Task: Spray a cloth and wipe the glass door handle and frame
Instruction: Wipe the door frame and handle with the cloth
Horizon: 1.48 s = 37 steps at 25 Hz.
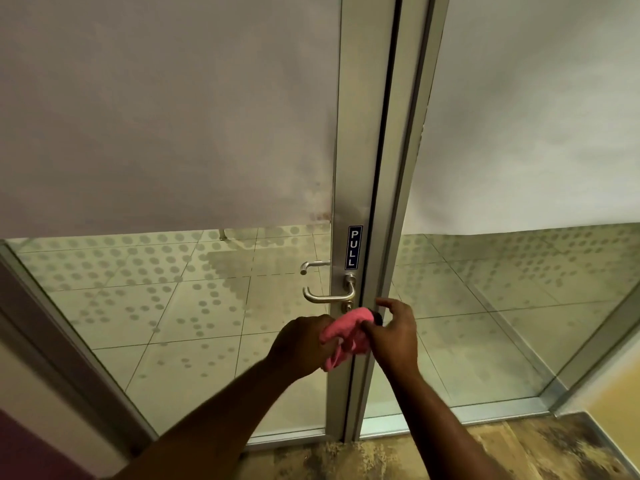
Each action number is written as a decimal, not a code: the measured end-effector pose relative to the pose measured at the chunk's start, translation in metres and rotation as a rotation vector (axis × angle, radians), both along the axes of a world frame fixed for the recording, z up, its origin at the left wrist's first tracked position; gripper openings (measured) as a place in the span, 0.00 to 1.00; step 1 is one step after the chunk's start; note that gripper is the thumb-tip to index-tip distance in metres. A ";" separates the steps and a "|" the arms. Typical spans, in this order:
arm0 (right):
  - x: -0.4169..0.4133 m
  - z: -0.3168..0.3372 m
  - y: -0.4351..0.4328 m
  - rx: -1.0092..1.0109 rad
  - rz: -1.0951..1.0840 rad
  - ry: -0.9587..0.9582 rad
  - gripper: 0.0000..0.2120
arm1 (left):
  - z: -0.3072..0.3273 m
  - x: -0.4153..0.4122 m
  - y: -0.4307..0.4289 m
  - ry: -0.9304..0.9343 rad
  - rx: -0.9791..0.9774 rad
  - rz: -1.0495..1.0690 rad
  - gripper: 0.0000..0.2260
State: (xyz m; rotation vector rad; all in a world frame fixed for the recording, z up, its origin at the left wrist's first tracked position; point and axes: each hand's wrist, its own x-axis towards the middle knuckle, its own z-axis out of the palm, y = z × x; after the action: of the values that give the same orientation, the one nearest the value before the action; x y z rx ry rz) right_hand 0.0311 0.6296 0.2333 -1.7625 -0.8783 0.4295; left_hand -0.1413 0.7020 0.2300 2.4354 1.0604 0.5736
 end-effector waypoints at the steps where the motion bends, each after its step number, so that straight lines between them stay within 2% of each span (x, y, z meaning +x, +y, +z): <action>1: -0.004 -0.005 -0.004 0.057 -0.083 0.035 0.15 | -0.001 0.002 -0.003 -0.034 0.038 0.079 0.05; 3: -0.013 -0.019 -0.008 0.070 -0.060 0.245 0.16 | -0.002 0.006 -0.009 -0.115 0.093 0.152 0.09; 5: -0.023 -0.027 -0.006 0.030 0.113 0.529 0.24 | -0.005 0.012 -0.013 -0.140 0.159 0.086 0.14; 7: -0.027 -0.024 0.001 0.032 0.188 0.731 0.22 | -0.008 0.018 -0.014 -0.105 0.193 -0.037 0.17; 11: -0.021 -0.017 0.016 0.084 0.084 0.815 0.13 | 0.003 0.020 -0.009 0.000 0.290 -0.305 0.20; 13: -0.012 -0.014 0.020 0.101 0.055 0.803 0.14 | 0.018 0.016 0.009 -0.028 0.416 -0.359 0.20; 16: -0.003 -0.011 0.030 0.078 -0.044 0.685 0.15 | 0.052 0.017 0.060 -0.062 0.663 -0.212 0.22; 19: 0.002 0.000 0.042 0.145 -0.132 0.565 0.08 | 0.104 0.024 0.113 0.034 0.836 -0.040 0.26; 22: 0.010 0.017 0.058 0.254 -0.164 0.401 0.06 | 0.150 0.030 0.154 0.107 0.987 0.031 0.28; 28: 0.024 0.046 0.105 0.470 -0.170 -0.005 0.04 | 0.160 0.035 0.209 0.206 1.148 0.100 0.28; 30: 0.031 0.053 0.124 0.473 -0.187 -0.152 0.13 | 0.154 0.038 0.220 0.226 1.211 0.137 0.28; 34: 0.036 0.039 0.164 0.303 -0.094 -0.526 0.31 | 0.152 0.042 0.227 0.200 1.295 0.167 0.28; 37: 0.032 0.017 0.183 0.228 -0.055 -0.703 0.35 | 0.152 0.043 0.227 0.194 1.311 0.165 0.28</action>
State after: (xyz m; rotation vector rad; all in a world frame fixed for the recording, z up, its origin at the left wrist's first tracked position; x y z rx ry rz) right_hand 0.0635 0.8124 0.2502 -1.7278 -1.2985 -0.3480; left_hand -0.0987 0.9294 0.3815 3.5473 1.1449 1.4583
